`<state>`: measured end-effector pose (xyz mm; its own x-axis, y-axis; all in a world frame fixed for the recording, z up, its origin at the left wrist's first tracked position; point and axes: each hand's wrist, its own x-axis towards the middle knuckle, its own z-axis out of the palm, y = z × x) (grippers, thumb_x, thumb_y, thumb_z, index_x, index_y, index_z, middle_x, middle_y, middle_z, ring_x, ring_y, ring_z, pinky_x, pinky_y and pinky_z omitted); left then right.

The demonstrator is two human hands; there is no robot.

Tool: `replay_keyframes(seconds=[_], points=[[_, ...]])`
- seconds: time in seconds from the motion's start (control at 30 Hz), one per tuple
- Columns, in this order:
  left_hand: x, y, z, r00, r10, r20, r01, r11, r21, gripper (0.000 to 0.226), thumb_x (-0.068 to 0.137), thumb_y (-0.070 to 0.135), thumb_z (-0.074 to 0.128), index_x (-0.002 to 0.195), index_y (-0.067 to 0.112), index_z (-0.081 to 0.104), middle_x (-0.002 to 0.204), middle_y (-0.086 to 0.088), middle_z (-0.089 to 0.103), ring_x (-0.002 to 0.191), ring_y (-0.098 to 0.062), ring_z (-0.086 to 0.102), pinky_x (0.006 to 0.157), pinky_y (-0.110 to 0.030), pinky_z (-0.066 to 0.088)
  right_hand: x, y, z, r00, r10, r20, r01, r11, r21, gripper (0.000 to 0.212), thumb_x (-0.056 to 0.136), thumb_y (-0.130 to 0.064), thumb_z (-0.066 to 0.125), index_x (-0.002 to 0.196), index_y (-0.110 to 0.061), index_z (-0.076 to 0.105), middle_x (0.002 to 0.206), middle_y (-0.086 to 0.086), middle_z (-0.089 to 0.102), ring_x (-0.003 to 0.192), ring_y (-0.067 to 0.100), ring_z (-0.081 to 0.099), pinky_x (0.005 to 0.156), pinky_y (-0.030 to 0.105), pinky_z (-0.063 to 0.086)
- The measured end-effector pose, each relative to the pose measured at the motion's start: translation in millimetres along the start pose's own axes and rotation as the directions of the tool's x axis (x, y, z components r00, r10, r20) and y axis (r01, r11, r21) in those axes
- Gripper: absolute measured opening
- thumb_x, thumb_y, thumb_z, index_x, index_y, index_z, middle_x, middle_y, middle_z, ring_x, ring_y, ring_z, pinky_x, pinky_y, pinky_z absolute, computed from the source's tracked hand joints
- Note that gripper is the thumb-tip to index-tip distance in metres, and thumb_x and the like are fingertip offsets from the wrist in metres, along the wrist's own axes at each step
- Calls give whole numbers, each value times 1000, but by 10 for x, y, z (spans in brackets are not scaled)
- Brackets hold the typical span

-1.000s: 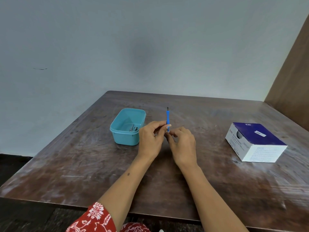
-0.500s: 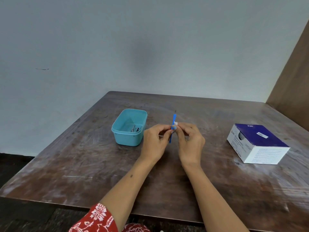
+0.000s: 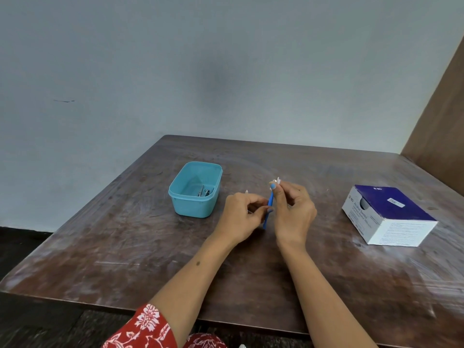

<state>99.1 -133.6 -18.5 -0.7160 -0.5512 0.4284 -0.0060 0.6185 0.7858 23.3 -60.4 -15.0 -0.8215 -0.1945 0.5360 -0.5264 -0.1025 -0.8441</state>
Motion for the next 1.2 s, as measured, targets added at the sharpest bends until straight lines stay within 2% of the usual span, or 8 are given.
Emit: replay_keyframes(seconds=[0.17, 0.3, 0.5, 0.67, 0.83, 1.0, 1.1, 1.2], points=[[8, 14, -26, 1000, -20, 11, 20, 1000, -5, 17, 84, 13, 66, 99, 11, 72, 88, -4, 74, 78, -10, 69, 76, -31, 58, 1, 6, 9, 999, 40, 26, -41, 999, 20, 7, 80, -18, 73, 83, -12, 74, 82, -2, 64, 72, -8, 59, 63, 4, 41], [-5, 44, -14, 998, -19, 56, 16, 999, 47, 16, 83, 16, 68, 97, 13, 73, 89, -1, 74, 80, -6, 67, 69, -9, 50, 26, 14, -2, 992, 116, -56, -110, 989, 97, 5, 80, -23, 73, 75, -22, 70, 79, -5, 64, 71, 2, 61, 68, 22, 50], [-12, 57, 6, 997, -11, 81, 7, 999, 54, 17, 82, 19, 68, 97, 11, 73, 86, -1, 73, 75, -5, 66, 64, -5, 47, 73, 39, -23, 972, 143, -186, -114, 981, 159, 14, 85, -23, 68, 80, -10, 70, 80, 2, 63, 71, 11, 61, 59, 9, 44], [-11, 81, 5, 993, 14, -114, -14, 1000, -5, 13, 78, 18, 73, 89, 10, 75, 76, 2, 71, 68, -5, 64, 61, -9, 47, 114, 99, -43, 932, 195, -305, -167, 979, 116, 15, 87, -25, 65, 91, -12, 71, 86, 1, 63, 70, 7, 57, 61, 4, 37], [-25, 235, -240, 940, 138, -311, -102, 986, 129, 13, 79, 21, 73, 89, 14, 75, 78, 2, 71, 68, -7, 64, 63, -17, 51, 76, 161, -3, 974, 132, -185, -138, 990, -19, 19, 86, -24, 66, 93, -7, 72, 86, 4, 59, 68, 16, 54, 66, 17, 36], [283, 362, -872, 894, -110, -434, 223, 950, 218, 8, 80, 16, 71, 81, 8, 74, 69, 0, 68, 63, -10, 63, 62, -16, 49, 39, 139, 11, 980, 164, -116, -164, 986, 6, 15, 86, -24, 66, 95, -13, 71, 85, 3, 65, 71, 15, 57, 70, 23, 40], [478, 245, -1042, 904, -256, -343, 400, 789, 466, 9, 75, 10, 71, 77, 1, 71, 75, -13, 69, 74, -26, 67, 66, -32, 54, 40, 159, 25, 983, 160, -90, -159, 987, 12, 12, 86, -21, 67, 94, -15, 72, 84, 3, 67, 71, 14, 59, 69, 17, 40], [534, 156, -996, 873, -411, -263, 482, 643, 595, 8, 74, 6, 66, 72, 1, 60, 79, -12, 65, 82, -27, 66, 56, -29, 48, 44, 179, 36, 983, 165, -76, -164, 986, 16, 10, 85, -18, 67, 94, -15, 72, 84, 3, 68, 70, 14, 60, 66, 14, 40]])
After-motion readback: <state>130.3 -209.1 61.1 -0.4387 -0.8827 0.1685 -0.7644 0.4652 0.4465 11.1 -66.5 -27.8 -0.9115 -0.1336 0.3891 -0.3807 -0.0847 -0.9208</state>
